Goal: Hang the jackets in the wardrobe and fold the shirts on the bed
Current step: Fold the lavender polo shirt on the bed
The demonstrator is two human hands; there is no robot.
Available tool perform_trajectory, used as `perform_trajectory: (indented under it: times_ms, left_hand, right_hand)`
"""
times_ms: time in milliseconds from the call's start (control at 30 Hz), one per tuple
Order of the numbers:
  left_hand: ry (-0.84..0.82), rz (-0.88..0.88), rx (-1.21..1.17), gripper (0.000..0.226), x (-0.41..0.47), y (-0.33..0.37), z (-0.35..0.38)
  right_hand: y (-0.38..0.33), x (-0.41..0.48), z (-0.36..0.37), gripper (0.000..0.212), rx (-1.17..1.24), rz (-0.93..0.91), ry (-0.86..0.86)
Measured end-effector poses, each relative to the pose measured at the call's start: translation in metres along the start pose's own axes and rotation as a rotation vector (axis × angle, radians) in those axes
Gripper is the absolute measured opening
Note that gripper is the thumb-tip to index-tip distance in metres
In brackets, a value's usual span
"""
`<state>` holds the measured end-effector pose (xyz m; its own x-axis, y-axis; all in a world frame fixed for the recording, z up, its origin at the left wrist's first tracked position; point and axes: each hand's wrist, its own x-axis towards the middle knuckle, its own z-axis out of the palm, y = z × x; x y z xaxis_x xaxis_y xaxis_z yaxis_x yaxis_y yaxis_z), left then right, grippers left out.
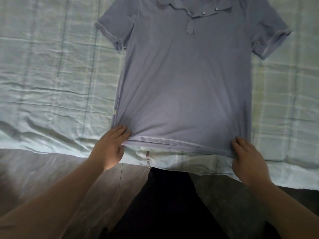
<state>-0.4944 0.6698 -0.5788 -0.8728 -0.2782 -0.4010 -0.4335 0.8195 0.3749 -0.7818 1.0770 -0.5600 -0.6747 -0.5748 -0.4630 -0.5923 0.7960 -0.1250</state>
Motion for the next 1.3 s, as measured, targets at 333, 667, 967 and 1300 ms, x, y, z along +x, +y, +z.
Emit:
perform_trajectory:
  times_ms: [333,667,967,1300]
  left_hand:
    - [0.129,-0.116,-0.133,0.048,0.086,0.056,-0.066]
    - [0.476,-0.364,-0.438,0.042,0.225,0.013,-0.148]
    - [0.472,-0.676,-0.571,0.037,0.322,-0.086,-0.210]
    - [0.220,-0.805,-0.627,0.015,0.374,-0.147,-0.232]
  right_hand:
    - [-0.115,0.113,-0.076,0.051,0.146,-0.100,0.170]
    - [-0.236,0.261,-0.125,0.055,0.223,-0.379,0.272]
    - [-0.335,0.375,-0.137,0.057,0.248,-0.419,0.373]
    - [-0.377,0.472,-0.139,0.065,0.178,-0.300,0.300]
